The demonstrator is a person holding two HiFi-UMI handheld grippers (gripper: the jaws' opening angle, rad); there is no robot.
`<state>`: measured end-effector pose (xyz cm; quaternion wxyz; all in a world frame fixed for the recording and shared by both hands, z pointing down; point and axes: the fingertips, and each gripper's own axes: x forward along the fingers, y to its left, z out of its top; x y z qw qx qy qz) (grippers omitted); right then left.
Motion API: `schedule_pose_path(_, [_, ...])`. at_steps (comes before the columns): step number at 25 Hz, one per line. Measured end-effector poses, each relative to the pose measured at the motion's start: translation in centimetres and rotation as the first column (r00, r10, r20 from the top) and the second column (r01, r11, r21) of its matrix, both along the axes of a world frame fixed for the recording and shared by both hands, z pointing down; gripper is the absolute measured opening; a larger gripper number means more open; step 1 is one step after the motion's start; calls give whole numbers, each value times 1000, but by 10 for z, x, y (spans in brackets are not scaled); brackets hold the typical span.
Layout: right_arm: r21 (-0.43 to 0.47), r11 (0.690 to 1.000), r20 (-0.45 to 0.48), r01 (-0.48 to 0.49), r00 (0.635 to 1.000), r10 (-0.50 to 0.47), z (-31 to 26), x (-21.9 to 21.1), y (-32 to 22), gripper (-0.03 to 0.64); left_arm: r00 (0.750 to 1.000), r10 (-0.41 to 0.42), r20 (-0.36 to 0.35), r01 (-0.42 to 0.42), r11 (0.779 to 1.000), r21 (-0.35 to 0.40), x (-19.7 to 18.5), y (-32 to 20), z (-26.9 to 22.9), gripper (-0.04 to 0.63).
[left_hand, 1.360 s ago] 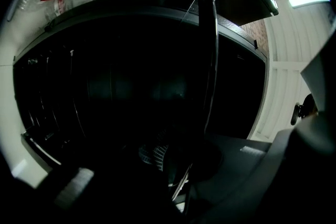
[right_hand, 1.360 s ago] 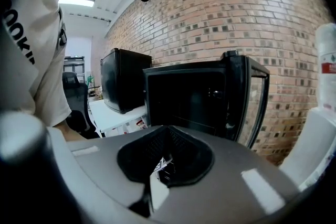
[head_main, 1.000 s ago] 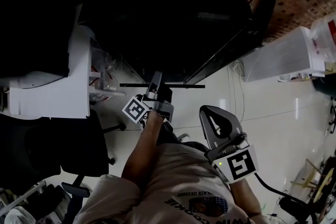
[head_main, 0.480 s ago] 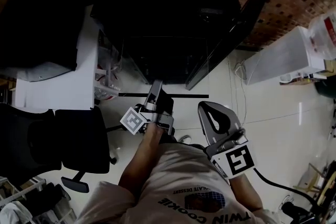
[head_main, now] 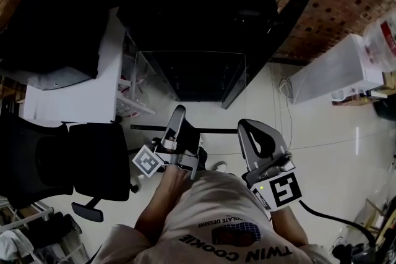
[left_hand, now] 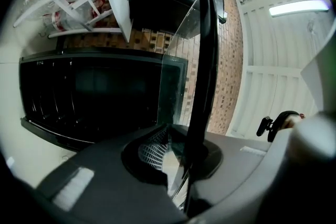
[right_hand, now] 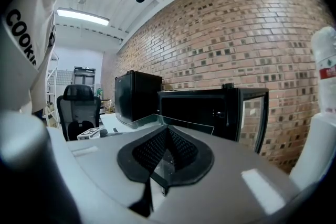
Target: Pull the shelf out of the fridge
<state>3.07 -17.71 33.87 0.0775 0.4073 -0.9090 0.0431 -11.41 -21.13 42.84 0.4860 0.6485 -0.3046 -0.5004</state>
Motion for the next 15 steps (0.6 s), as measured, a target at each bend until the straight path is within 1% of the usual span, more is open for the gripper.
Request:
schedule_pose_path(4, [19,1000,21,-5,1000,5,-6,4,5,5,999,-25,-26,25,999,28,-8,22,-21,18])
schedule_pose_path(10, [68,998,54,-7,999,3,-23,11,14,5,998,-55,21,53,996,78,-11,44,-47,20])
schedule_pose_path(13, [89,996,48,-12,999,7,-26,16,16,3,998,-63,23,61,993,102,-12,48,-59,19])
schedule_pose_path(15, [91,996,50,-12,999,8,-26,17,18,4,997,-71,22,68,992,104,-12,52,-62,20])
